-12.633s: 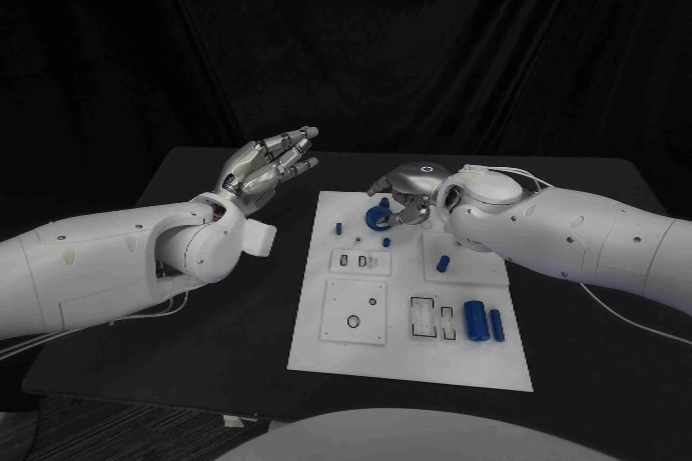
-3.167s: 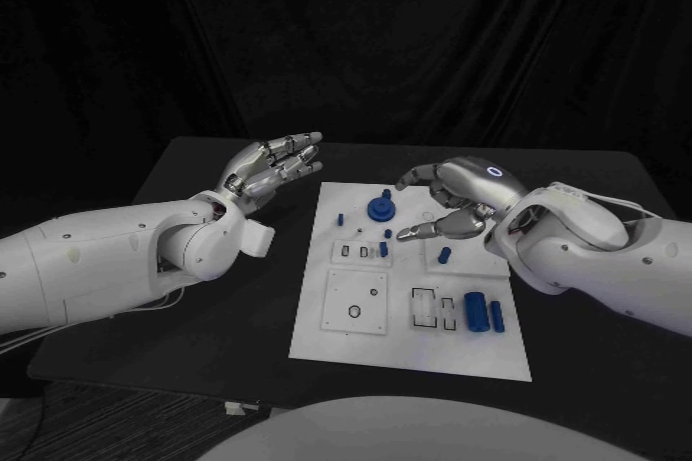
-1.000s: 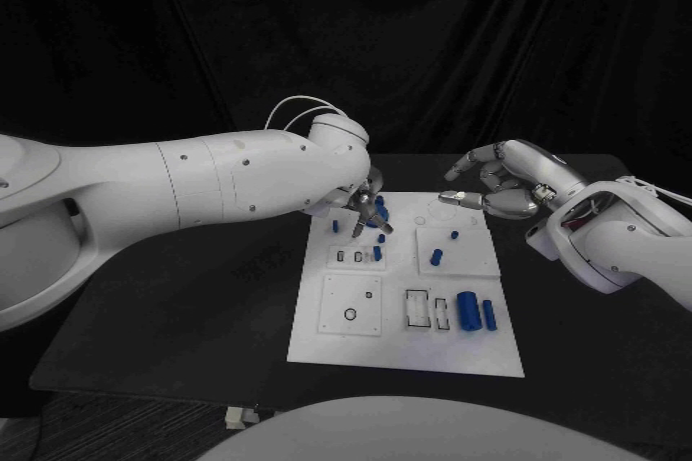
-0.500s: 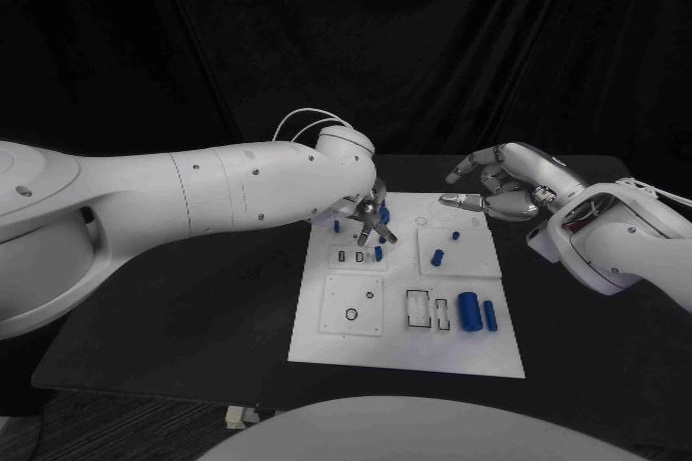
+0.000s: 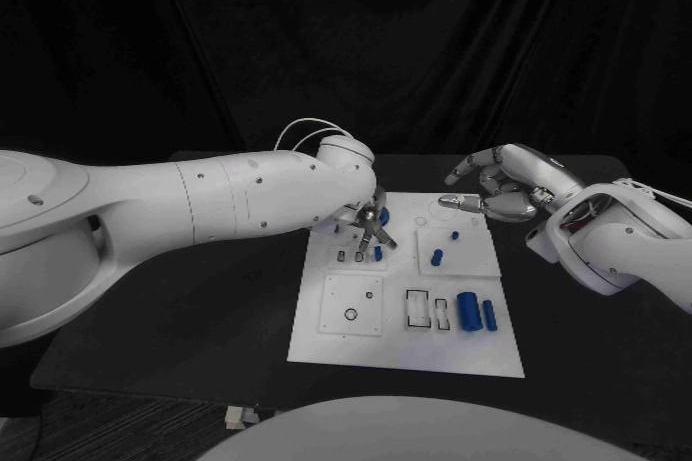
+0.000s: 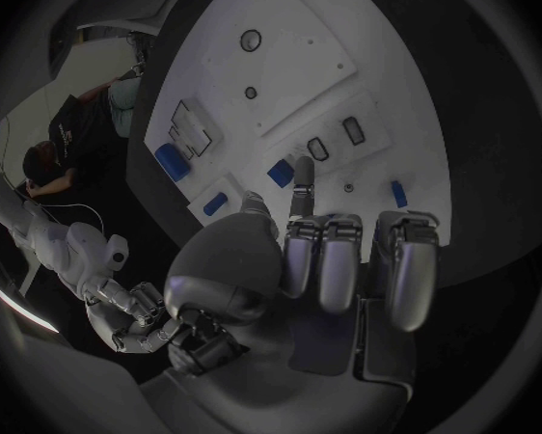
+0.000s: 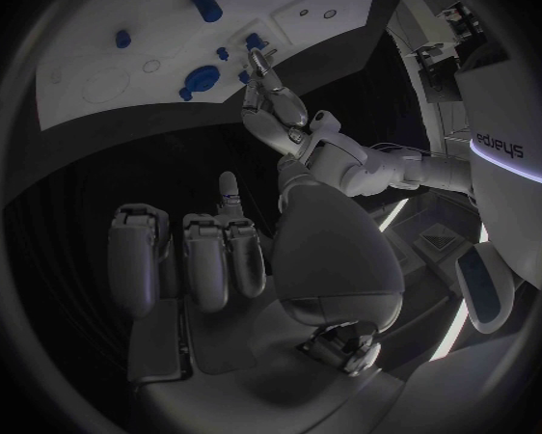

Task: Assemble the parts on the task board

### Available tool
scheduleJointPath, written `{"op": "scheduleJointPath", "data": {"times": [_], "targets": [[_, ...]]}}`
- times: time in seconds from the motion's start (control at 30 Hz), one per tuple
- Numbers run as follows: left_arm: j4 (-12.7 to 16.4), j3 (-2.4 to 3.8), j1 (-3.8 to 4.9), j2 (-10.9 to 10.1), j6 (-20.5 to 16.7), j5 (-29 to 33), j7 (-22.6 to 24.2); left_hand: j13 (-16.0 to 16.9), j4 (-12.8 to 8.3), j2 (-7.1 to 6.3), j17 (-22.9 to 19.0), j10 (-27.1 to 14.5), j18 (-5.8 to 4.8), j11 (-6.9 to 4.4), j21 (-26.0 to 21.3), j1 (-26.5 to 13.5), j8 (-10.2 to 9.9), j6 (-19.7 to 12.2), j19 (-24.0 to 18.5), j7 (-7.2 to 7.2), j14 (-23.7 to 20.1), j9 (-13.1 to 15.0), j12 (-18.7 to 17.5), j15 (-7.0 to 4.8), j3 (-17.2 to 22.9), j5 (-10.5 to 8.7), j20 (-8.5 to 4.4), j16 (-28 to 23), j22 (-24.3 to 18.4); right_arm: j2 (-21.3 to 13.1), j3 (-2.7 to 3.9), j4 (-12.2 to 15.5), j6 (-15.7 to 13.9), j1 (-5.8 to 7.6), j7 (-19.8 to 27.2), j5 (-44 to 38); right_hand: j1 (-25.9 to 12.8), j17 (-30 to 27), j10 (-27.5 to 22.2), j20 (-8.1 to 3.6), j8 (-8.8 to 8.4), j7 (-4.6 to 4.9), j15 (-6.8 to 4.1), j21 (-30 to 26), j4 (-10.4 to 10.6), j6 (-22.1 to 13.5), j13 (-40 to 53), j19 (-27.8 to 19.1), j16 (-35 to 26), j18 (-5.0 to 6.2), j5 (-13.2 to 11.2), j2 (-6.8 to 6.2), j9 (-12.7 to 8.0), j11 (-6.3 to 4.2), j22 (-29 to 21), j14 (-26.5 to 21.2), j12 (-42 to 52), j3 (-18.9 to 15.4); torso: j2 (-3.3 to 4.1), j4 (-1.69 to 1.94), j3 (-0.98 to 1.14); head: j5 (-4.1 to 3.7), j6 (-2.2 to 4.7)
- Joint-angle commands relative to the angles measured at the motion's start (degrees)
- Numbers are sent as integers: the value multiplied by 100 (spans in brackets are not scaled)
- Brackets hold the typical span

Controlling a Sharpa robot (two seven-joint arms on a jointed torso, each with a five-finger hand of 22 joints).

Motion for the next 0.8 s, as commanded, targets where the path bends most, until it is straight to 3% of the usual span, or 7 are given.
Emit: {"op": "scheduleJointPath", "data": {"times": [0.03, 0.4, 0.8], "targets": [[-31, 6, -27, 24, -136, 42, 40, 1499, -7, -4, 1508, 607, -92, -19, -43, 71, -45, -42, 370, 5, 605, 15, 15, -38, 59, 58, -35, 15, 1209, 1, 4, -7, 33, -15, -106, -53, 11, 1509, 608, 26, 10, -10, 43, -37, -4, 34, 1508, 284, 17, -19, 19, 65, -7, 47, 1295, 611, 20, 30, -2, -2, 2, 5, -1], [-159, 6, -104, 69, -181, 42, 89, 1499, -11, -7, 1508, 607, -74, -15, -77, 138, -106, -56, 312, 11, 605, 50, 15, -35, 128, 186, -32, 15, 1139, 1, 4, -12, 51, -22, -128, -56, 22, 1509, 608, 29, 7, -9, 47, -58, -7, 35, 1508, 272, 17, -13, 29, 69, -10, 52, 1287, 611, 20, 31, 0, 2, 1, 0, -1], [-221, 6, -130, 144, -210, 42, 179, 1499, -53, -33, 1508, 607, -71, -15, -88, 252, -164, -49, 304, 8, 605, 97, 15, -36, 221, 336, -32, 15, 1130, 11, 3, -25, 74, -27, -155, -60, 29, 1509, 608, 30, 6, -8, 49, -78, -8, 36, 1508, 261, 17, -8, 32, 72, -12, 55, 1280, 611, 20, 32, -4, 1, 1, 7, -1]]}}
